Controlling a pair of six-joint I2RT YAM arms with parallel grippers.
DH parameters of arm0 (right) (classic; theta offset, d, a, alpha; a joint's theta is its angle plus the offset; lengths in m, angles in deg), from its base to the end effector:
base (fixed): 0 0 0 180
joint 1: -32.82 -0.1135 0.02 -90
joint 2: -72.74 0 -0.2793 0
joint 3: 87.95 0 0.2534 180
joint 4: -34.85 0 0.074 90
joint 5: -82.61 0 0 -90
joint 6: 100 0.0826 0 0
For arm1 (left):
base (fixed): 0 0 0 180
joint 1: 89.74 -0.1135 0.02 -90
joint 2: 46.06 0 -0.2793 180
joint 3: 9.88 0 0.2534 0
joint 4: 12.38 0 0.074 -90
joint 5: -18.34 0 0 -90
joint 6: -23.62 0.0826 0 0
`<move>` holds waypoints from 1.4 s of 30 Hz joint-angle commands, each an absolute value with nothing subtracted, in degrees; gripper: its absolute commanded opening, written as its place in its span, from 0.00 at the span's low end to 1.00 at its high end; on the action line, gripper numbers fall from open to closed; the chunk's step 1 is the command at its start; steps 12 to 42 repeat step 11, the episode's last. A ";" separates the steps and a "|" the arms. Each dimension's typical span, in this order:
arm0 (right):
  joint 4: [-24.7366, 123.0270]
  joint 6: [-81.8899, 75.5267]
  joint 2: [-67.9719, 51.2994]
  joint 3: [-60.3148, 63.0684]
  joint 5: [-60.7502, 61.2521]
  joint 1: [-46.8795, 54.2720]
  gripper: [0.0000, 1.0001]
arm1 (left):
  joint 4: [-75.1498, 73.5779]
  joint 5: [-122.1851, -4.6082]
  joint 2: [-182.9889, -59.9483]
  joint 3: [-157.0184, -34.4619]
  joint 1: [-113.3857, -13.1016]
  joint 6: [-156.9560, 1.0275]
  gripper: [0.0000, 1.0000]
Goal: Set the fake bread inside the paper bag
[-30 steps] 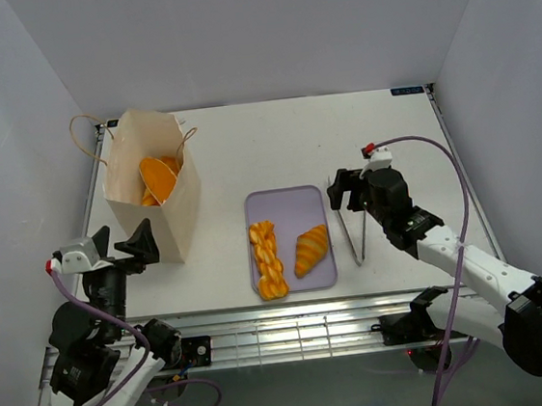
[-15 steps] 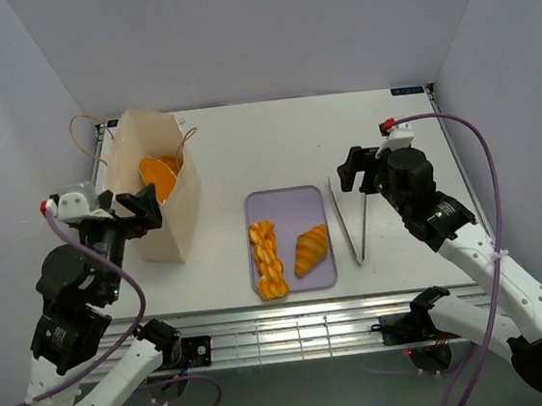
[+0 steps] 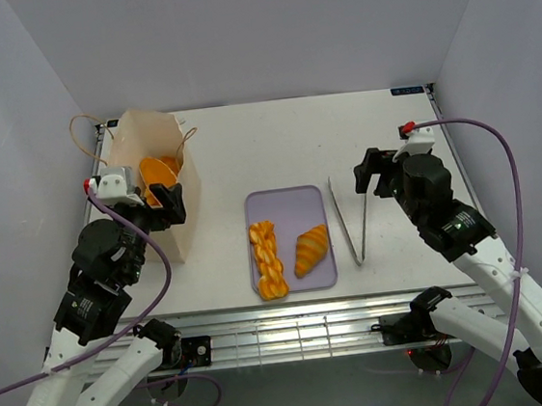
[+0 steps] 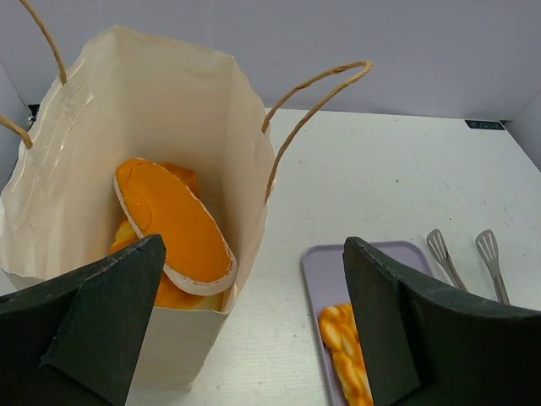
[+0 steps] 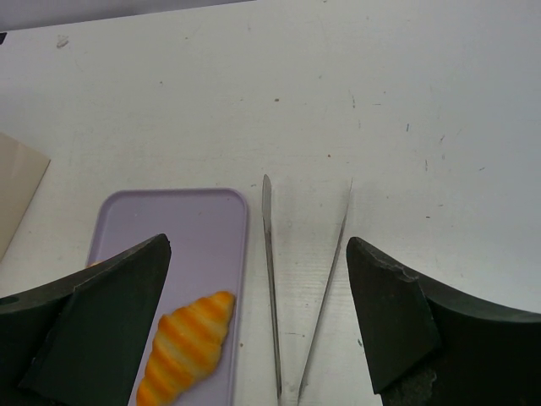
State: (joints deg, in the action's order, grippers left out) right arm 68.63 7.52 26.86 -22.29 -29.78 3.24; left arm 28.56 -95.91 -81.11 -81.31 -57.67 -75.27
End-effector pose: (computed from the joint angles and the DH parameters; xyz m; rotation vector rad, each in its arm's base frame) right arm 0.1981 0.0763 0.3634 0.0868 1.8003 0.2329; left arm 0.1402 -0.0478 0.4123 0.0106 1.6470 -0.1968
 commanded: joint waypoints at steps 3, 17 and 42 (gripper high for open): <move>67.45 6.97 27.13 -23.19 -30.51 3.47 0.90 | 26.89 -95.12 -80.17 -80.35 -57.49 -75.61 0.97; 66.22 6.97 26.87 -25.04 -30.59 3.55 0.90 | 26.54 -94.95 -80.78 -79.30 -57.49 -75.35 0.98; 66.22 6.97 26.87 -25.04 -30.59 3.55 0.90 | 26.54 -94.95 -80.78 -79.30 -57.49 -75.35 0.98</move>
